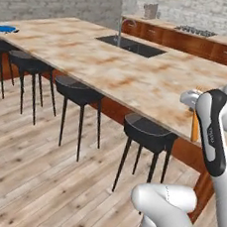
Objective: Take the fork and place it on the left side of the plate. Then take the spoon and place it on the right side of the plate. Make sure they're directly next to the plate.
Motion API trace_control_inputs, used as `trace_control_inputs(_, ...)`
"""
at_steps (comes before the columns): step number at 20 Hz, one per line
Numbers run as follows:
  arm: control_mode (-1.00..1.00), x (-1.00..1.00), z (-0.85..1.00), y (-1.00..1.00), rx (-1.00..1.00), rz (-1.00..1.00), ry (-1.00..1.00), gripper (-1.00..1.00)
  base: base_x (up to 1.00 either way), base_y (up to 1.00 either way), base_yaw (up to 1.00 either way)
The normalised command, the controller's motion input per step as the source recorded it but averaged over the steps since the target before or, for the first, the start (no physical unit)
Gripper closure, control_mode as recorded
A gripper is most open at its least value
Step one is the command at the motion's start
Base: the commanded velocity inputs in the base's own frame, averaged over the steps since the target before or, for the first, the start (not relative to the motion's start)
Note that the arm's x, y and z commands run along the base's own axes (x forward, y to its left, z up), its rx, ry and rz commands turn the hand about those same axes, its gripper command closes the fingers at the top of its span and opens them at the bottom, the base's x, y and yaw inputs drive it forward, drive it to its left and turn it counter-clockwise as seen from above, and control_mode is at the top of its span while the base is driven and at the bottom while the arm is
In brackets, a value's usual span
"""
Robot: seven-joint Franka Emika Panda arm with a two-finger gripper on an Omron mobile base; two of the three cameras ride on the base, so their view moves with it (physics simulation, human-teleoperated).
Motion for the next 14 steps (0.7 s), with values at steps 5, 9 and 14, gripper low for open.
trace_control_inputs(5, 1.00, 0.00, 0.00, 0.00, 0.00, 0.00, 0.00, 1.00, 0.79, 1.00, -0.36)
trace_control_inputs(9, 1.00, 0.00, 0.00, 0.00, 0.00, 0.00, 0.00, 1.00, 0.70, 1.00, -0.29)
trace_control_inputs(14, 1.00, 0.00, 0.00, 0.00, 0.00, 0.00, 0.00, 1.00, 0.44, 1.00, -0.22)
